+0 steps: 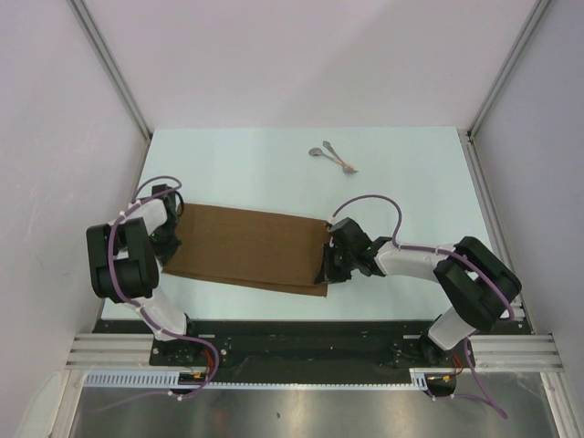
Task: Fold the napkin into a case and place the utensils inside
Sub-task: Fold and flatten the napkin at the center of the board.
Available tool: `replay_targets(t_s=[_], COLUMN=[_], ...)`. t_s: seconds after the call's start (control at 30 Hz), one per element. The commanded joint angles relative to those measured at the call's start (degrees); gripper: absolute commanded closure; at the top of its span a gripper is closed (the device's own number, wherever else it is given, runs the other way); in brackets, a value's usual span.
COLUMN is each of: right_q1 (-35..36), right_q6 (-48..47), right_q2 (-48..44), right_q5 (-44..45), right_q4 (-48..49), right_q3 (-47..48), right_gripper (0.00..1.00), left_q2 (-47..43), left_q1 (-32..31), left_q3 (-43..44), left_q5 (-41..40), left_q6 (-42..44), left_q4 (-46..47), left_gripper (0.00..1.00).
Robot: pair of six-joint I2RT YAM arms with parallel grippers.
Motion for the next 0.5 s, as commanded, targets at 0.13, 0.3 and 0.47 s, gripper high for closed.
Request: replay_targets(t_s=[0.13, 0.3, 0.47], right_q1=[0.7, 1.6, 2.3], right_q6=[0.9, 1.3, 1.3], right_q2=[2.2, 2.7, 2.2], right_q5=[3.1, 4.8, 6.1], right_q4=[0.7, 0.0, -0.6], right_q3=[-1.9, -1.9, -1.9], right_gripper=[1.00, 1.00, 1.00], left_q2=[1.3, 1.7, 2.1], left_q1=[-0.5, -0.6, -0.7], left_q3=[0.2, 0.0, 0.1], left_q5=[-3.9, -4.6, -5.0], left_q6=[-1.0, -1.0, -1.1], left_q4=[1.3, 1.5, 1.3], left_gripper=[1.00, 1.00, 1.00])
